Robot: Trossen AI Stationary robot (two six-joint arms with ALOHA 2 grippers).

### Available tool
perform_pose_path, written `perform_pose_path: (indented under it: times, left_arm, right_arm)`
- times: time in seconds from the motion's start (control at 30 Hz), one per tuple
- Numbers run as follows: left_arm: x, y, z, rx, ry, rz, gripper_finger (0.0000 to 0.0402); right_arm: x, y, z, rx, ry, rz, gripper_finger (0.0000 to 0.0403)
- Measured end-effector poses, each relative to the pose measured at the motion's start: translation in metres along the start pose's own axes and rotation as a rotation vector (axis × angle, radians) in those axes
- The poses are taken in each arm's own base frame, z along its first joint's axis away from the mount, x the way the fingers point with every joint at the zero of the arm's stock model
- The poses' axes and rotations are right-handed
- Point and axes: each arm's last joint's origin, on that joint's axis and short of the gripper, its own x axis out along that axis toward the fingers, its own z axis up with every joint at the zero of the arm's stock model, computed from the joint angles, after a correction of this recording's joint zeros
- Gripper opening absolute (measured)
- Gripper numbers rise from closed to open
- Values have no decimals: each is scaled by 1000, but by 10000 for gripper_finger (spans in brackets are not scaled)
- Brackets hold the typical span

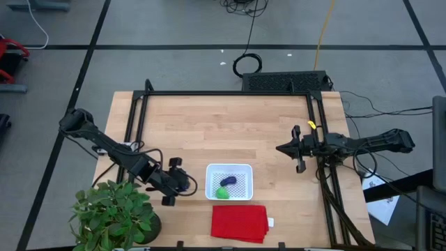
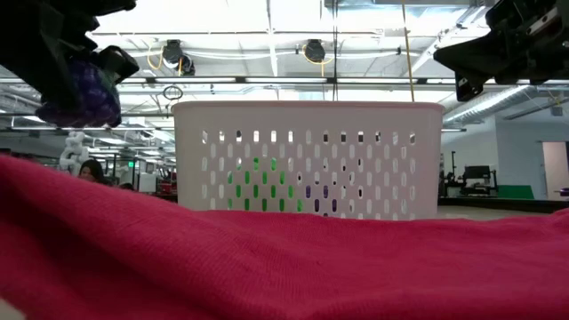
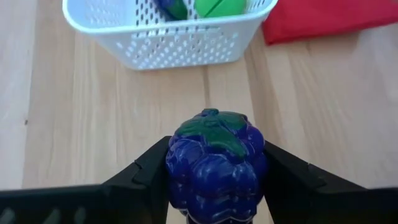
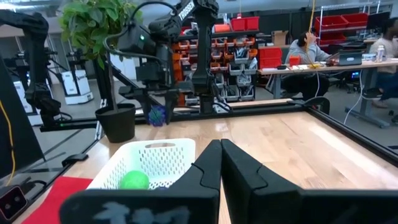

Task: Pick and placing Produce into tupperware
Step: Put the blue grapes into the white bin

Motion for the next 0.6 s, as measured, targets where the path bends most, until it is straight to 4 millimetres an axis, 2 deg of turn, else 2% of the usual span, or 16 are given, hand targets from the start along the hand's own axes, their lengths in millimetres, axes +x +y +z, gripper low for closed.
perform_pose_path:
  times: [0.17, 0.4, 0.6]
  left_arm:
    - [-3, 3, -3, 9, 18, 30, 200]
    - [-17, 7, -1, -1, -40, 60, 191]
    - [-18, 8, -1, 1, -48, 65, 204]
  right_arm:
    - [0, 0, 0, 0, 0, 1, 0]
    - [0, 0, 0, 0, 4, 0, 0]
    - [0, 0, -1, 0, 6, 1, 0]
